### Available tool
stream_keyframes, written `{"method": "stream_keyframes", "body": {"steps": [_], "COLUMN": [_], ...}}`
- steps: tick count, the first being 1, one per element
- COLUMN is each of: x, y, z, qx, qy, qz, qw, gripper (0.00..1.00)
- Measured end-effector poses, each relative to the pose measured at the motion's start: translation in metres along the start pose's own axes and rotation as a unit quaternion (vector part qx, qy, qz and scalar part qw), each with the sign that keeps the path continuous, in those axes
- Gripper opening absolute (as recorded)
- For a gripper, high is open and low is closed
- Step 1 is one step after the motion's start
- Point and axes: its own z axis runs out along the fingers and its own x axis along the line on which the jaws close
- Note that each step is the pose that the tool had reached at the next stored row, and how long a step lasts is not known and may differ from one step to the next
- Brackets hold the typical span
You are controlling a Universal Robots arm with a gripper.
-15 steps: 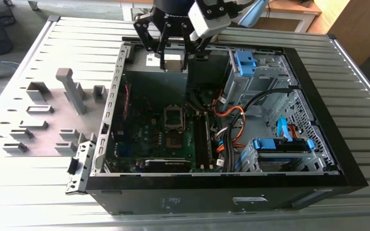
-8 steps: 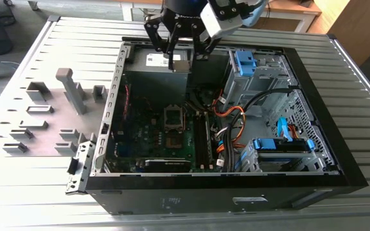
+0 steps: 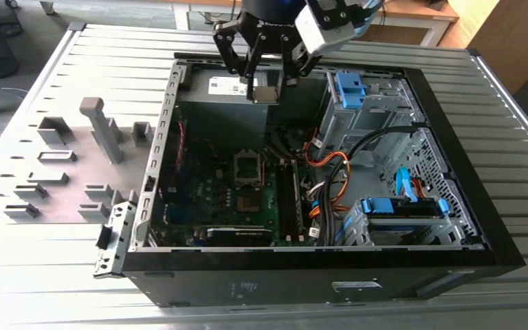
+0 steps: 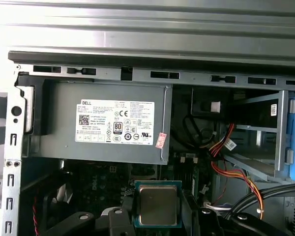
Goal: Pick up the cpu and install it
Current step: 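Pick up the cpu and move it towards the insertion slot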
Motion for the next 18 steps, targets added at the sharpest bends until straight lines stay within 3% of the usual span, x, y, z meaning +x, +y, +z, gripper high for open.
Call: {"method": "stream_keyframes", "body": {"steps": [5, 18], "x": [0.0001, 0.0007], "y": [-0.0047, -0.0309], "z": [0.0003, 0.0053], "qx": [0.0001, 0.0], "qy": [0.0, 0.0], "qz": [0.0, 0.001], "qw": [1.0, 1.0], "gripper": [0.47, 0.47]}}
